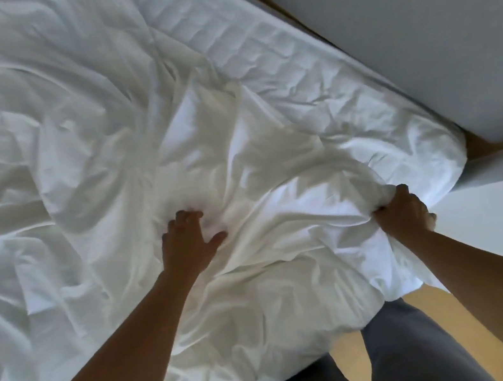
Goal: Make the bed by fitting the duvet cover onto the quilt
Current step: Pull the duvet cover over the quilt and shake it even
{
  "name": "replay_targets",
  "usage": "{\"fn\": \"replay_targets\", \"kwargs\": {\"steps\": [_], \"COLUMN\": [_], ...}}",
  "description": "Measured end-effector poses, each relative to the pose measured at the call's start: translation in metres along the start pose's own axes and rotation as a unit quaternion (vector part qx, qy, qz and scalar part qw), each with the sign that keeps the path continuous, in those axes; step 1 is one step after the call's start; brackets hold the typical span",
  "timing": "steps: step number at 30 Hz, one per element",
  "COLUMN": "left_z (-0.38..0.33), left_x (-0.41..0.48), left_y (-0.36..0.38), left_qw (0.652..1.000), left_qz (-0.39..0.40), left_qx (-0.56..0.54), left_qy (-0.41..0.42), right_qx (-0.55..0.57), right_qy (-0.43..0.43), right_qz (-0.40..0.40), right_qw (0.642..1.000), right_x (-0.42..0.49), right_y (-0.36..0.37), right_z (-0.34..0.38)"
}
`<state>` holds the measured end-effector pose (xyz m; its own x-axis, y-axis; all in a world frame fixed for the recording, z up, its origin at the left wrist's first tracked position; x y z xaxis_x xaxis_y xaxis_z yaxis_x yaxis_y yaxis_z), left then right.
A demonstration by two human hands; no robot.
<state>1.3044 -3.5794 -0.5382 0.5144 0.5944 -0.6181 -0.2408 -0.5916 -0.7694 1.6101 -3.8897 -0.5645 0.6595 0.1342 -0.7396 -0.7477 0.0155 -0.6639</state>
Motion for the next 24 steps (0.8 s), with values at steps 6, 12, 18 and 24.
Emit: {"fn": "replay_targets", "kwargs": {"steps": [6,12,18,24], "left_z": [-0.113,-0.069,0.020,-0.091], "left_x": [0.045,0.026,-0.063,-0.011], "left_y": [0.014,0.013,0.040,0.019], "left_qw": [0.999,0.996,0.996,0.991], "left_qz": [-0.020,0.005,0.081,0.039], "left_qx": [0.009,-0.050,0.004,0.029], "left_qy": [0.038,0.073,-0.023,0.124], "right_qx": [-0.180,-0.104,-0.049,-0.050], "right_qy": [-0.156,-0.128,-0.125,-0.157], "right_qz": [0.023,0.051,0.041,0.128], "right_qw": [0.971,0.985,0.990,0.978], "right_x": [0.012,0.031,0.022,0.016], "right_y": [0.005,-0.002,0.005,0.007], "right_z": [0.020,-0.003,0.007,-0.001]}}
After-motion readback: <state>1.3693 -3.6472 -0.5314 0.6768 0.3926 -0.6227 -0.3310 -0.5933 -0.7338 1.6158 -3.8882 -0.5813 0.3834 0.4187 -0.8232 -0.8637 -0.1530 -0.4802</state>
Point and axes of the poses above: each hand's wrist, its own x-axis towards the middle knuckle, its own y-axis out of the palm, z = x × y, the point moved 5 cm from there along x, towards the middle knuckle, and after that the axes turned 13 degrees about z, right-handed, at the moved point
